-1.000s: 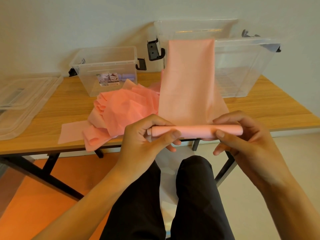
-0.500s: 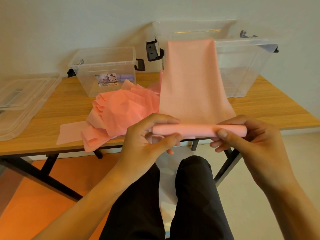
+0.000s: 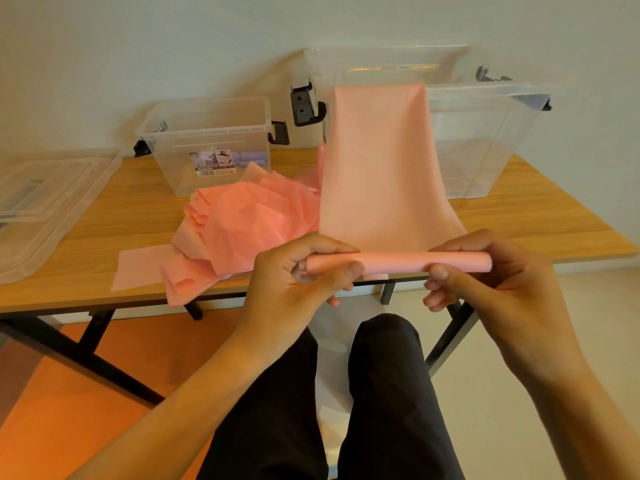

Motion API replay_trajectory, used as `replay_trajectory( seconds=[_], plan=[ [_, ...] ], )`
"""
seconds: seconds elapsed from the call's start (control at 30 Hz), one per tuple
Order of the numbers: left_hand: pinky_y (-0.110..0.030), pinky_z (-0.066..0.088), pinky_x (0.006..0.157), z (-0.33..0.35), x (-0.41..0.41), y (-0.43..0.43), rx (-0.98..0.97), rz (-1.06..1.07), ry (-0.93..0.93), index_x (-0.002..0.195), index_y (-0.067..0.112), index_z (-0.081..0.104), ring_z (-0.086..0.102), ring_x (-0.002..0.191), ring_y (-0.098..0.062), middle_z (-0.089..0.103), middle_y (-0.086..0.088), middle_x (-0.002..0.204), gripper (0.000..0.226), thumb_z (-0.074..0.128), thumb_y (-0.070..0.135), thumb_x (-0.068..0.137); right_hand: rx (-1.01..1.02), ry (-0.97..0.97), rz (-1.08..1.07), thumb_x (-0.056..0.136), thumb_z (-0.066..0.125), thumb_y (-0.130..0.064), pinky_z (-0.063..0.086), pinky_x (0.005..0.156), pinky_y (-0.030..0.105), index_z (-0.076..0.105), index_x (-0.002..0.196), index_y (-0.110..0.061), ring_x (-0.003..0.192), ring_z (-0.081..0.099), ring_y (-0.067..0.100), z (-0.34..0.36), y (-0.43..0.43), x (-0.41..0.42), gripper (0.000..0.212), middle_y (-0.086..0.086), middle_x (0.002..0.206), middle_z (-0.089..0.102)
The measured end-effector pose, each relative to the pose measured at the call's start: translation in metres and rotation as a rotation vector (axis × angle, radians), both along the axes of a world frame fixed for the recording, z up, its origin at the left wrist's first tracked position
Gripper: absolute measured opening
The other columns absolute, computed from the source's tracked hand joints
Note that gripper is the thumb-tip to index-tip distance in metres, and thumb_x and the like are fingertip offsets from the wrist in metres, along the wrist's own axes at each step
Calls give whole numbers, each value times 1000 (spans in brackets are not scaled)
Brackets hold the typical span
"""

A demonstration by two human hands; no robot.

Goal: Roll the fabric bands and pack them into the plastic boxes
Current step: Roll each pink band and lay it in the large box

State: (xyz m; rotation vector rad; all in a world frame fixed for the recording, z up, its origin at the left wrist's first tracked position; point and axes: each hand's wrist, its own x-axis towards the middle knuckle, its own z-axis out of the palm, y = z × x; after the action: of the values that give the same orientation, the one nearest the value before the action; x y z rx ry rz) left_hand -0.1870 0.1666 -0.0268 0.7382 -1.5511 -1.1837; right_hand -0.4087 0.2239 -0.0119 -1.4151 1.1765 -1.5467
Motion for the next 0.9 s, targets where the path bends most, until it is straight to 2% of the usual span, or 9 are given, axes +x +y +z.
replay_trajectory(
  seconds=[0.1, 0.17, 0.27, 0.37, 0.43, 0.57, 0.7, 0.77, 0.9],
  plan=[
    [-27, 58, 57, 2, -1, 1, -5, 4, -3, 103, 17, 74, 72, 82, -28, 74, 3, 97, 26, 77, 14, 77, 9, -5, -25, 81, 69, -16, 59, 60, 28, 70, 94, -3, 60, 70, 31, 0, -1, 0, 18, 13, 71, 72],
    [-25, 56, 57, 2, -1, 0, -5, 12, -7, 101, 14, 74, 72, 76, -26, 74, 2, 95, 24, 77, 14, 77, 10, 8, -29, 82, 68, -18, 59, 60, 28, 70, 94, -4, 61, 71, 30, 1, -1, 0, 18, 11, 71, 72],
    [-23, 54, 56, 2, -2, 0, 4, 27, -18, 98, 7, 73, 70, 69, -19, 74, 0, 88, 21, 74, 16, 80, 10, 28, -13, 81, 71, -24, 60, 61, 31, 70, 99, -7, 70, 73, 31, 2, -2, 2, 25, 11, 84, 74],
    [-23, 54, 56, 3, -2, 0, 23, 25, -18, 95, 6, 73, 70, 66, -17, 75, -7, 88, 21, 73, 21, 80, 8, 12, -4, 74, 78, -25, 61, 61, 33, 72, 96, -17, 77, 74, 32, 3, -2, 2, 24, 12, 91, 73],
    [-24, 55, 56, 3, -2, 0, 13, 9, -23, 95, 8, 73, 71, 71, -19, 74, -6, 89, 19, 73, 21, 81, 7, 6, -10, 72, 79, -25, 61, 61, 32, 73, 90, -18, 76, 73, 32, 3, -2, 1, 21, 13, 88, 73],
    [-28, 59, 59, 4, -1, -1, -11, -28, -25, 100, 10, 74, 70, 91, -23, 73, -1, 96, 21, 76, 14, 79, 10, 1, -42, 72, 76, -26, 60, 60, 31, 71, 92, -3, 69, 71, 33, 2, -3, 3, 31, 15, 80, 72],
    [-28, 60, 58, 4, -1, -1, -19, -28, -13, 99, 12, 75, 70, 91, -24, 72, 0, 96, 22, 78, 11, 77, 21, -11, -67, 76, 74, -28, 59, 61, 28, 71, 92, -5, 62, 71, 29, 2, -3, 4, 28, 14, 76, 73],
    [-30, 60, 57, 3, -1, -2, -23, -9, -5, 99, 12, 75, 71, 86, -26, 73, 0, 94, 22, 77, 11, 78, 26, -13, -48, 76, 74, -27, 60, 60, 28, 72, 92, -8, 62, 70, 31, 2, -3, 4, 25, 14, 79, 72],
    [-29, 59, 56, 5, -3, -3, -19, 34, 14, 99, 8, 73, 72, 71, -21, 73, 1, 86, 20, 74, 13, 80, 53, 8, -1, 73, 79, -22, 61, 62, 33, 72, 99, -12, 65, 71, 33, 1, -2, 4, 29, 12, 91, 72]
  ],
)
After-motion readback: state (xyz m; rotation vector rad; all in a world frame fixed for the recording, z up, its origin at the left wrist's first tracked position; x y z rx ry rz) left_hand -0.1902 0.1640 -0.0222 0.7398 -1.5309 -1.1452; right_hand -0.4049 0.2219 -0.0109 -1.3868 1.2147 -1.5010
